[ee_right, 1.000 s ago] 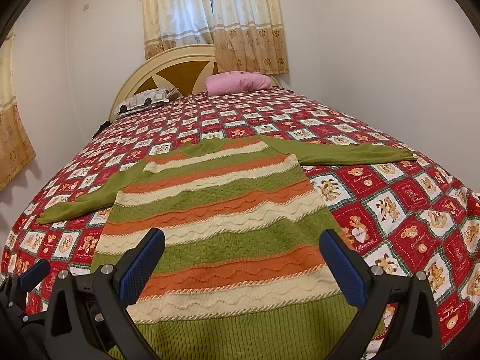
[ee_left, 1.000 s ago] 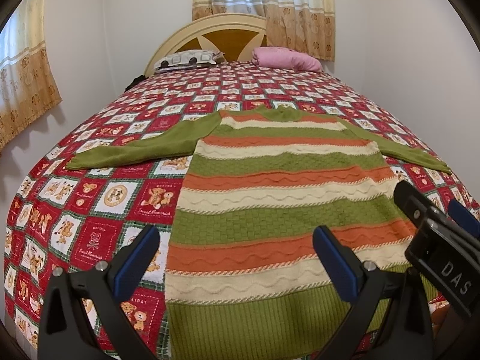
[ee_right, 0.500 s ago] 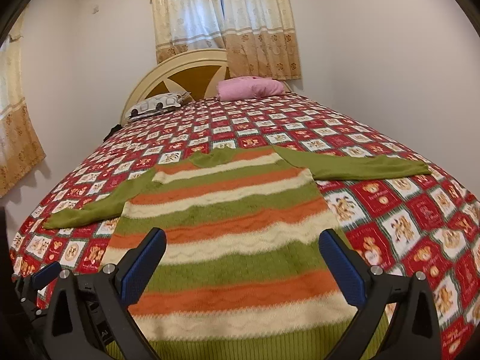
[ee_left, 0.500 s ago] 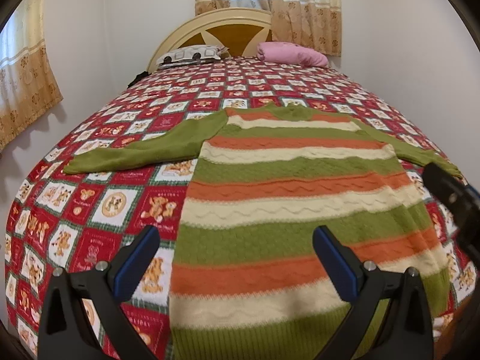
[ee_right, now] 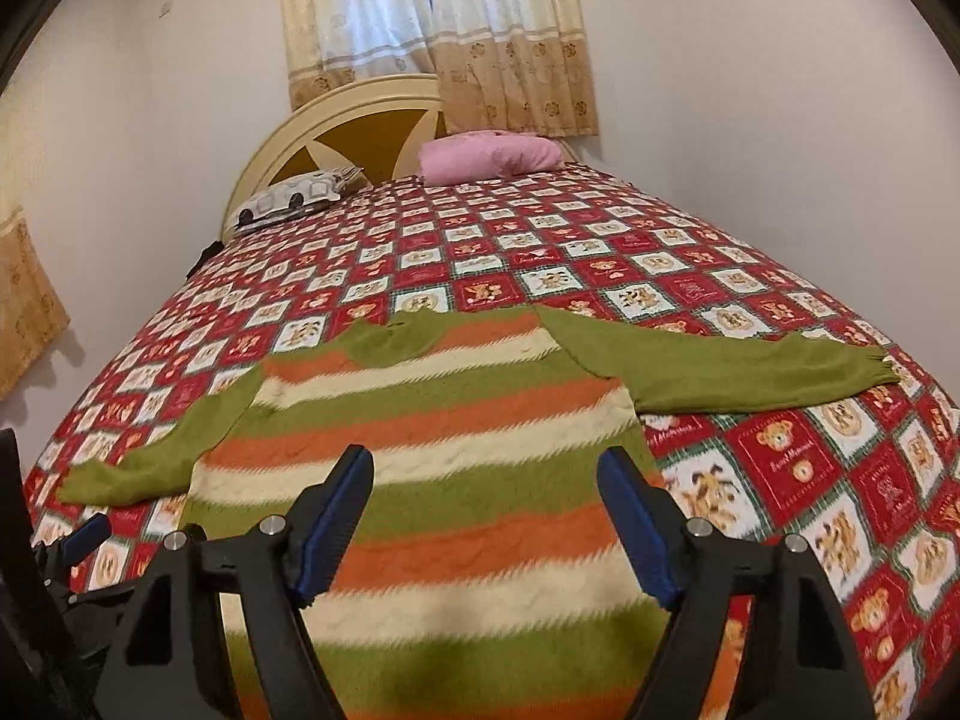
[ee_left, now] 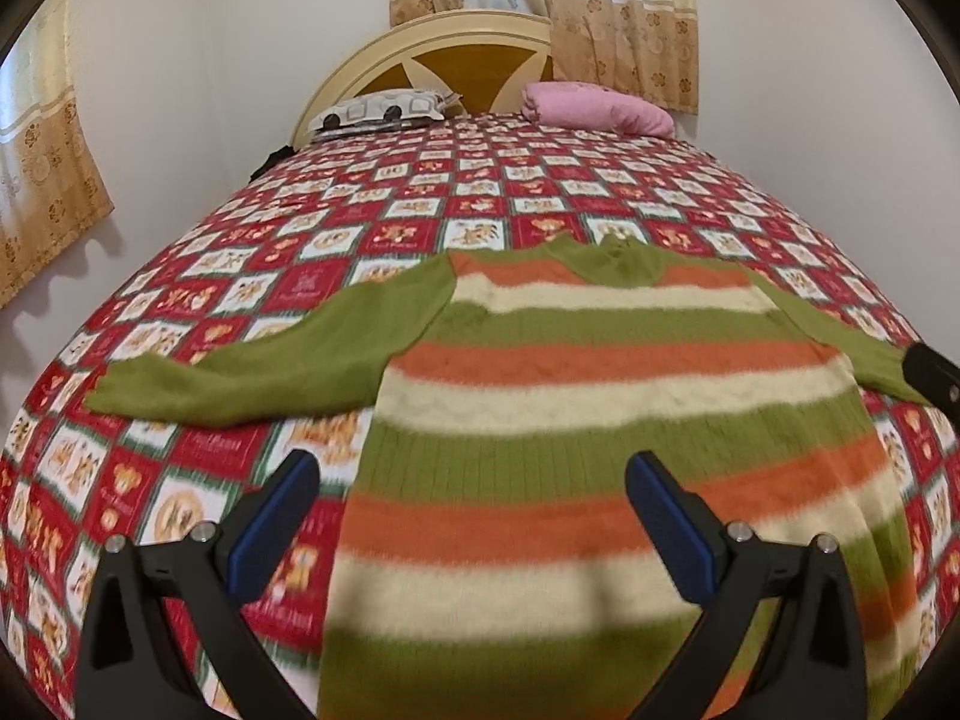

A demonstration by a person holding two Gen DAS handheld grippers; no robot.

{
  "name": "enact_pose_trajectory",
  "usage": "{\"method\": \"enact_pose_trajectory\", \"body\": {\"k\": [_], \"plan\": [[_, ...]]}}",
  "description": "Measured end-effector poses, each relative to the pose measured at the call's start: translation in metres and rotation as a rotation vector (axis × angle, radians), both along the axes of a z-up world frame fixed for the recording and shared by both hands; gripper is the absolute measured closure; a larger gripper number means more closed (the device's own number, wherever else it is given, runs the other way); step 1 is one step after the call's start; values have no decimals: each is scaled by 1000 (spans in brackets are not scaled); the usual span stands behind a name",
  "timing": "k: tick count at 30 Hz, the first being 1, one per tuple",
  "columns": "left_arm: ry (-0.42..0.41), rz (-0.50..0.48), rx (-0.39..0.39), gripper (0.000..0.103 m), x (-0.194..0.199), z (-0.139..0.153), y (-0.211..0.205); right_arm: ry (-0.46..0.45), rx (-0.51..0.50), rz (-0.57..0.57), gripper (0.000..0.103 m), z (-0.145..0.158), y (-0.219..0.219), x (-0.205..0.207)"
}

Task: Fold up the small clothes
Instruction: 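Grasp the green sleeve cuff with the right gripper and lift it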

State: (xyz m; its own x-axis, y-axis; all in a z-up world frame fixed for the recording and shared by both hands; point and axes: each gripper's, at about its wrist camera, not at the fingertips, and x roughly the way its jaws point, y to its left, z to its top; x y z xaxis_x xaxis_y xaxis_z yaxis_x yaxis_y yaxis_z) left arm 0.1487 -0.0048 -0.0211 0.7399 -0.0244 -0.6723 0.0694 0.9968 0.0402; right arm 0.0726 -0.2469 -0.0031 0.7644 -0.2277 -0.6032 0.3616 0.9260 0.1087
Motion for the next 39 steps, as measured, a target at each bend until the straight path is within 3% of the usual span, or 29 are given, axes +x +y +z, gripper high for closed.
{"method": "enact_pose_trajectory", "body": {"k": [5, 6, 8, 14, 18, 23, 29, 33, 35, 39], "plan": [[0, 9, -17, 0, 33, -12, 9, 61, 76, -74, 27, -27, -47, 12], [1, 18, -15, 0, 38, -13, 10, 63, 77, -89, 31, -30, -56, 11], [-8, 29, -15, 0, 50, -17, 14, 58, 100, -132, 53, -34, -84, 8], [-41, 34, 30, 0, 63, -34, 13, -7, 212, -342, 53, -30, -196, -10], [26, 33, 11, 0, 69, -53, 15, -66, 293, -561, 53, -28, -284, -36], [60, 39, -28, 0, 72, -58, 19, -45, 393, -772, 53, -46, -374, -60], [182, 72, -97, 0, 86, -75, 28, 38, 408, -818, 53, -66, -422, -56], [173, 74, -111, 0, 82, -74, 28, 62, 348, -821, 56, -68, -425, -46], [176, 75, -94, 0, 82, -75, 25, 120, 297, -841, 76, -70, -424, -43], [172, 71, -93, 0, 82, -75, 25, 142, 271, -811, 95, -67, -422, -44]]}}
